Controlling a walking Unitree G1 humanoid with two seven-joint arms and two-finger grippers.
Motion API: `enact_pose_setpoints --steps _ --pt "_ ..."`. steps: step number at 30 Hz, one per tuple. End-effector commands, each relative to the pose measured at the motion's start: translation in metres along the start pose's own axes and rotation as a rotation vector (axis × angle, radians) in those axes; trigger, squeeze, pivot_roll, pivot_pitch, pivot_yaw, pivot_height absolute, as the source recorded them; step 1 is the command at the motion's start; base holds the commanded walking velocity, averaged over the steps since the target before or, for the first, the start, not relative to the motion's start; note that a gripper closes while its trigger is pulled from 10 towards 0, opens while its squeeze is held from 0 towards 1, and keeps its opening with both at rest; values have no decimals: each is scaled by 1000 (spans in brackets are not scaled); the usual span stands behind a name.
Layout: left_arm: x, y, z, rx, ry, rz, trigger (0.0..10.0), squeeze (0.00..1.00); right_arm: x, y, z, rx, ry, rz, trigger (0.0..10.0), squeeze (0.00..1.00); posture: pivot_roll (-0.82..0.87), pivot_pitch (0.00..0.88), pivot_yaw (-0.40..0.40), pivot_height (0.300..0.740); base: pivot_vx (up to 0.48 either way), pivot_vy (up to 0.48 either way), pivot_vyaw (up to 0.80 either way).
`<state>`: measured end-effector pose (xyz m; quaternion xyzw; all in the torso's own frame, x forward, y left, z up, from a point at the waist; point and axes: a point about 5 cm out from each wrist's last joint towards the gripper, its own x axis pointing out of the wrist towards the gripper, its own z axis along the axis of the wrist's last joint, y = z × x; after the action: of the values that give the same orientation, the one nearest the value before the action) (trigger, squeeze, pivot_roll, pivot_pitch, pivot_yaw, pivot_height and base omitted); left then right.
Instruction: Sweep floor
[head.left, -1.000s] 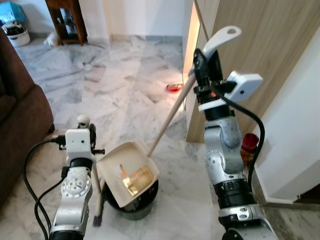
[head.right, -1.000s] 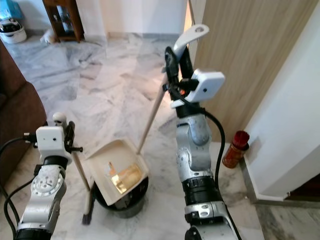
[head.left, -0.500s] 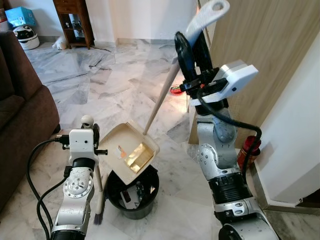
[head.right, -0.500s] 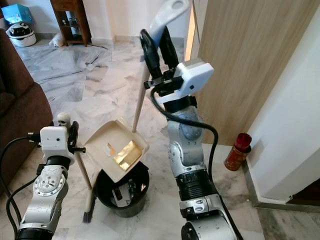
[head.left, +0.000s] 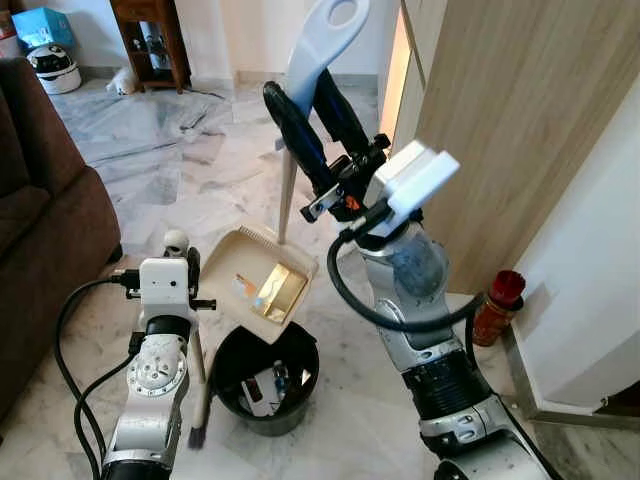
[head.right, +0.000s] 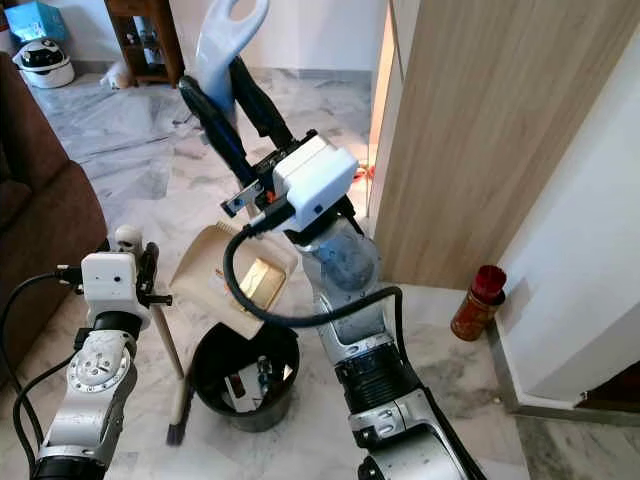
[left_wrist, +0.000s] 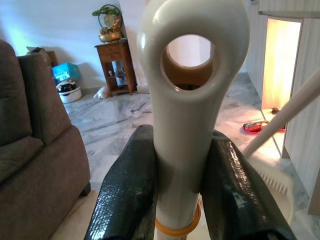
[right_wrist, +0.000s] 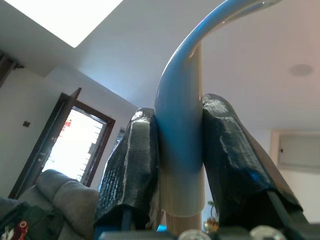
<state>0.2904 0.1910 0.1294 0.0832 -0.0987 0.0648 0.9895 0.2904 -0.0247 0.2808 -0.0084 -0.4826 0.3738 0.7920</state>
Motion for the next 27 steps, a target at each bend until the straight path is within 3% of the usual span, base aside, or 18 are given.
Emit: enact_pose_setpoints --steps 1,4,10,13,18,22,25,27 --pt "4 0 13 3 -70 -9 10000 0 10 4 23 -71 -128 45 10000 0 185 33 27 740 0 0 0" --pt "4 1 13 4 -70 -11 10000 0 13 9 27 -138 -142 99 10000 0 185 36 31 740 0 0 0" --pt "4 1 12 7 -67 -12 10000 0 15 4 30 -106 -157 44 10000 0 187 38 29 740 0 0 0" --pt "4 1 12 6 -66 -12 10000 0 12 1 22 -126 -98 35 10000 0 185 38 29 740 0 0 0" --pt "4 -1 12 3 -65 -15 10000 0 1 -20 3 -136 29 -132 10000 0 185 39 26 740 0 0 0" --pt "2 -2 11 -1 -62 -15 10000 0 -32 -69 -16 -300 241 -395 10000 0 178 41 24 740 0 0 0" --pt "1 -2 11 -2 -60 -14 10000 0 -57 -96 -21 -378 339 -543 10000 0 176 43 23 740 0 0 0" --pt "1 -2 11 -2 -59 -14 10000 0 -65 -104 -21 -412 366 -583 10000 0 175 44 23 740 0 0 0"
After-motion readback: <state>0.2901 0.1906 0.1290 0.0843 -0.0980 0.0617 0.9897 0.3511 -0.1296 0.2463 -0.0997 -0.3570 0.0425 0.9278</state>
